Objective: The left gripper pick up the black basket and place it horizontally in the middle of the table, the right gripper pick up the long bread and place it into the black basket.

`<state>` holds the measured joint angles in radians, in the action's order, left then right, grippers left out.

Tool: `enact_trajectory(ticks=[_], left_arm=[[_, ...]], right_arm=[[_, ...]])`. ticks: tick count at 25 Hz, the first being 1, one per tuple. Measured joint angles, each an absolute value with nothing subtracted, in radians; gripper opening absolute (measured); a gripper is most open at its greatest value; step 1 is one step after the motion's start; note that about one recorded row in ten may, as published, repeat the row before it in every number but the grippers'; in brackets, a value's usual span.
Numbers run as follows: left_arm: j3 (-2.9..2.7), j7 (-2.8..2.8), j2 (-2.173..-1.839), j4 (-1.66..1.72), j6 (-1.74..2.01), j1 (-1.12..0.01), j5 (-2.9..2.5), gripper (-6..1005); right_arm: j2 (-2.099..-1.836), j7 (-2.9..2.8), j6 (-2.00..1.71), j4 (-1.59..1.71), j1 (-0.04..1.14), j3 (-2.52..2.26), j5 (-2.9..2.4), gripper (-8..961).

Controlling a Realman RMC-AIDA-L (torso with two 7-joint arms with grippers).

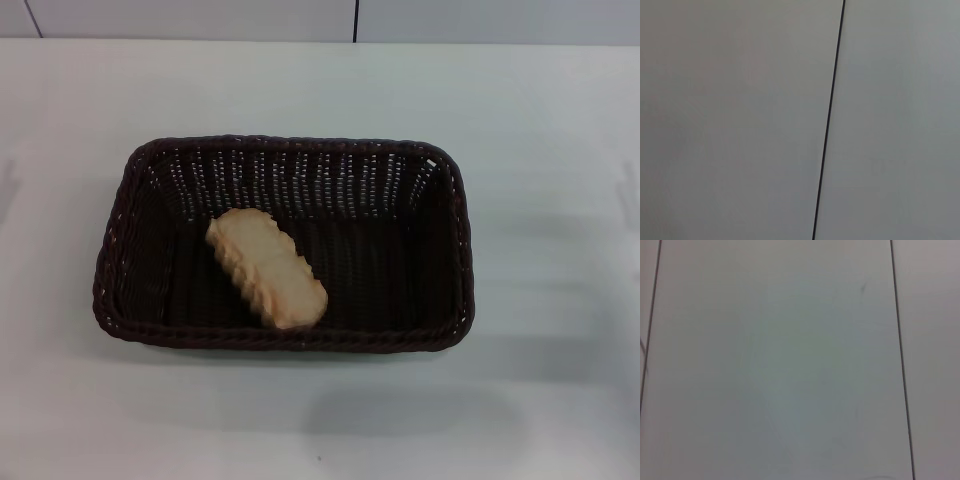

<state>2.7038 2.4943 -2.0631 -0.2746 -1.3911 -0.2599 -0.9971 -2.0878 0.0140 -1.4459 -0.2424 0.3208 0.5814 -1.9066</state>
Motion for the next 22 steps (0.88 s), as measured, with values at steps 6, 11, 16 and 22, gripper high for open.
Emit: enact_trajectory(ticks=[6,11,16,22], left_arm=[[2.7,2.494,-2.063,-0.274,-1.391,-0.261,-0.997,766],[2.699,2.494,-2.062,-0.273,-1.391,-0.259,-0.997,765],[2.696,2.494,-2.062,-0.274,-1.392,-0.258,-0.997,764],[2.695,2.494,-2.062,-0.275,-1.393,-0.256,-0.998,762]], right_arm=[[-2.088,0.015,-1.446,-0.244,0.325,0.578,-1.907,652],[-2.088,0.016,-1.445,-0.244,0.323,0.576,-1.907,651],[-2.088,0.016,-1.445,-0.245,0.322,0.573,-1.907,652],[-2.088,0.017,-1.445,-0.247,0.32,0.571,-1.908,652]])
